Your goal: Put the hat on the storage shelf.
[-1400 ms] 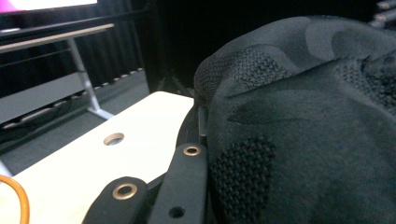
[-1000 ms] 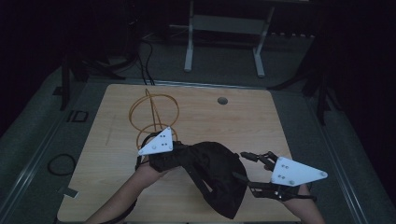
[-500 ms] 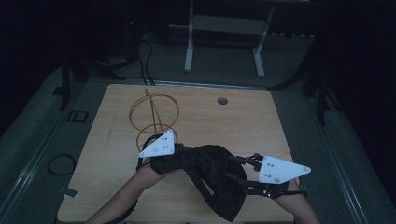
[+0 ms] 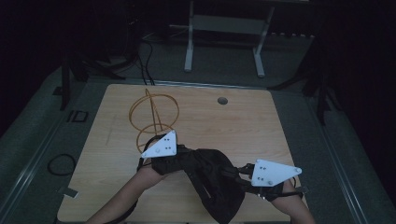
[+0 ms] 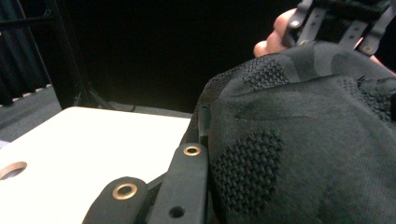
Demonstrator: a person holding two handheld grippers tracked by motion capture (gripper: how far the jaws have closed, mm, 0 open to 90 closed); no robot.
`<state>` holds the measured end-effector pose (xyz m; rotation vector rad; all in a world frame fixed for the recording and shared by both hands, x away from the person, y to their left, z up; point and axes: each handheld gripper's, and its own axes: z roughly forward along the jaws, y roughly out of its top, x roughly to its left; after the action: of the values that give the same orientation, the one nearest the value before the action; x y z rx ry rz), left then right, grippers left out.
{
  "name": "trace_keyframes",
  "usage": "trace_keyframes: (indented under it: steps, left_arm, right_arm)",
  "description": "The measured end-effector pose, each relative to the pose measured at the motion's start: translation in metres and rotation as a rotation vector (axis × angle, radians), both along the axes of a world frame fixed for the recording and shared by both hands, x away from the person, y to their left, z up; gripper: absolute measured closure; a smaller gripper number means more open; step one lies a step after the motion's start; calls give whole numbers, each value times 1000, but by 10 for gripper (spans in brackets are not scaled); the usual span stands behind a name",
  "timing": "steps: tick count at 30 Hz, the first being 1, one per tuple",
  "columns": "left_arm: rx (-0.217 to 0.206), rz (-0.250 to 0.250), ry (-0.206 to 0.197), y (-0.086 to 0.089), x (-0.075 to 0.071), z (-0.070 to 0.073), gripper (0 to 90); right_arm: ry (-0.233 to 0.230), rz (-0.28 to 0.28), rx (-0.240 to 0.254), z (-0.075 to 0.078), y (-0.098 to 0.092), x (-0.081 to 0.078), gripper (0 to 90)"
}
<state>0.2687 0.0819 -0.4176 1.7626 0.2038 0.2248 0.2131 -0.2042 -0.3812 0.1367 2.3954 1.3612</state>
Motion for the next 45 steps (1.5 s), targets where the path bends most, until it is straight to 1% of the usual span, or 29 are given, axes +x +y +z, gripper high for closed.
trace_keyframes:
  steps: [2,3,4,5,7,8,9,10,11,13,14,15,16,17,18,21,24,28,30,32,34,35,36,37,39,40,43,44,45]
  left_arm:
    - [2,7,-3,2,1,-2,895]
    - [-10,2,-3,2,1,-2,895]
    - [-15,8,-5,2,1,-2,895]
    - [-11,10,-9,2,1,-2,894]
    - [-15,22,-29,2,0,-1,891]
    - [-9,28,-30,2,-1,1,888]
    - [-6,41,-44,2,-2,2,876]
    - [-6,61,-50,3,-3,3,804]
    - [-6,70,-55,4,-3,4,707]
    - [5,105,-85,6,-7,6,597]
    - [5,105,-85,6,-7,6,555]
    - [31,147,-113,7,-10,8,555]
    - [36,163,-123,9,-12,9,518]
    - [47,188,-132,11,-14,10,507]
    - [46,203,-133,14,-16,10,490]
    - [37,239,-125,26,-19,10,474]
    - [36,279,-104,42,-22,7,454]
    - [58,342,-92,62,-27,0,454]
    - [66,372,-86,73,-30,-5,455]
    - [80,399,-76,84,-32,-11,455]
    - [90,428,-67,93,-35,-16,455]
    - [102,451,-70,97,-37,-19,455]
    - [103,462,-68,102,-38,-22,455]
    - [107,473,-65,106,-40,-25,455]
    - [118,504,-65,114,-43,-31,454]
    - [114,520,-59,118,-44,-34,452]
    - [91,568,-27,130,-48,-44,374]
    - [88,585,-17,133,-49,-47,335]
    - [87,599,-7,136,-50,-49,263]
  right_arm:
    - [-1,-7,14,1,-1,-1,876]
    - [2,-1,31,2,-2,-2,876]
    - [13,1,47,3,-4,-2,877]
    - [18,1,59,5,-5,-2,877]
    - [26,7,83,8,-7,-2,877]
    - [35,2,98,9,-8,-2,878]
    - [39,-1,105,11,-9,-2,878]
    - [39,-6,112,12,-10,-1,877]
    - [38,-12,126,14,-11,-1,878]
    - [36,-16,142,17,-14,-1,878]
    - [36,-16,142,17,-14,-1,878]
    - [30,-26,149,19,-16,-1,878]
    - [25,-41,167,24,-19,0,878]
    - [22,-51,179,26,-21,0,878]
    - [17,-57,183,28,-23,0,878]
    - [8,-100,203,34,-27,4,878]
    - [2,-150,226,40,-30,10,878]
    - [-16,-206,243,50,-29,21,878]
    - [-16,-214,261,55,-27,27,878]
    - [-37,-237,265,61,-23,32,878]
    - [-44,-239,285,68,-18,38,878]
    - [-55,-250,285,72,-14,41,878]
    - [-60,-257,284,75,-11,44,878]
    - [-61,-250,286,79,-7,48,878]
    - [-69,-257,283,86,1,55,877]
    - [-68,-256,283,89,5,58,877]
    - [-73,-262,280,98,18,68,877]
    - [-70,-264,284,100,23,71,877]
    - [-67,-266,285,102,27,74,877]
